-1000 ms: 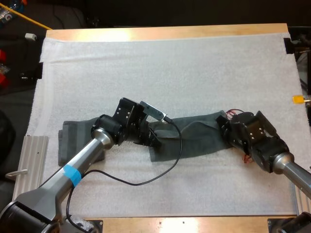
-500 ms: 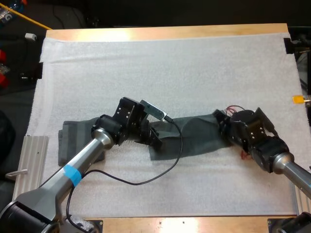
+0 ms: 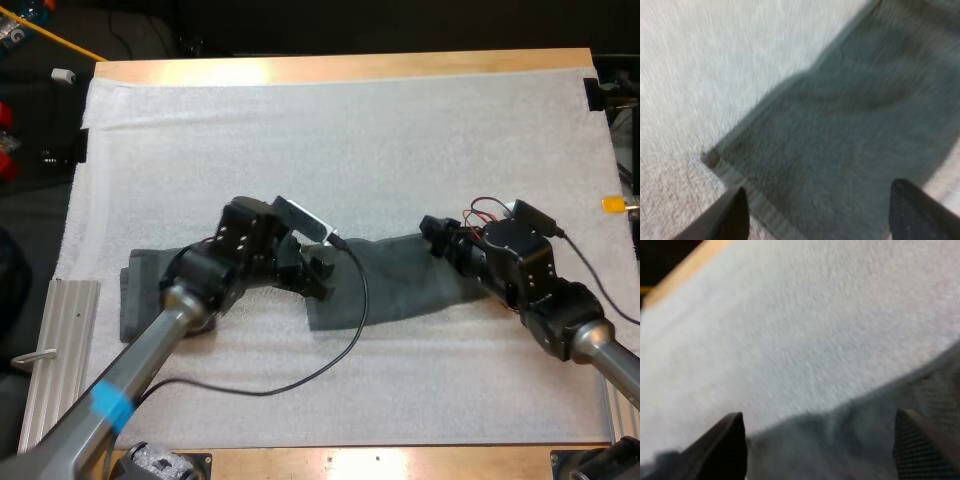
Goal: Pick towel from pile, fold and stack
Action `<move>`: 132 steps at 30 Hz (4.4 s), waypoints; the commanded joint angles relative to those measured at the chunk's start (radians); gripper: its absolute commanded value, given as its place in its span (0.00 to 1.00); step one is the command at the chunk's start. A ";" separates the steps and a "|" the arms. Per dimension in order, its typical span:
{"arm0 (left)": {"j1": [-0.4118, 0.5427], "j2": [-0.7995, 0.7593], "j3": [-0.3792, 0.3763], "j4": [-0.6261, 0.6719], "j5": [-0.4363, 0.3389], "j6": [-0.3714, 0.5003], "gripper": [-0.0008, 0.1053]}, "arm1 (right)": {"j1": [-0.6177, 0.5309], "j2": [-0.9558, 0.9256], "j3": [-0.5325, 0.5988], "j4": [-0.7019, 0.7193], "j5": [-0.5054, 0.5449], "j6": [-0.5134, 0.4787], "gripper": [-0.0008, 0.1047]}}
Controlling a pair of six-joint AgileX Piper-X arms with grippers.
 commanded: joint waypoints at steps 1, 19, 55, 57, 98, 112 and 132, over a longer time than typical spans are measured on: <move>-0.002 -0.045 -0.009 0.025 -0.010 -0.012 0.55 | 0.001 -0.037 -0.023 0.082 -0.005 -0.068 0.59; -0.002 -0.426 -0.009 0.255 0.118 -0.448 0.55 | 0.001 -0.229 -0.280 0.858 0.056 -0.373 0.58; -0.002 -0.487 -0.009 0.214 0.095 -0.567 0.55 | -0.557 0.173 -0.328 0.720 -0.460 -0.653 0.52; -0.002 -0.487 -0.009 0.215 0.095 -0.567 0.55 | -0.557 0.220 -0.328 0.706 -0.498 -0.653 0.61; -0.002 -0.487 -0.009 0.253 0.095 -0.564 0.55 | -0.403 0.539 -0.232 0.557 -0.637 -0.481 0.19; -0.002 -0.487 -0.009 0.349 0.095 -0.443 0.55 | -0.389 0.212 -0.232 0.780 0.027 -0.666 0.01; -0.002 -0.487 -0.009 0.369 0.095 -0.402 0.55 | -0.022 0.103 -0.233 0.812 0.209 -0.555 0.01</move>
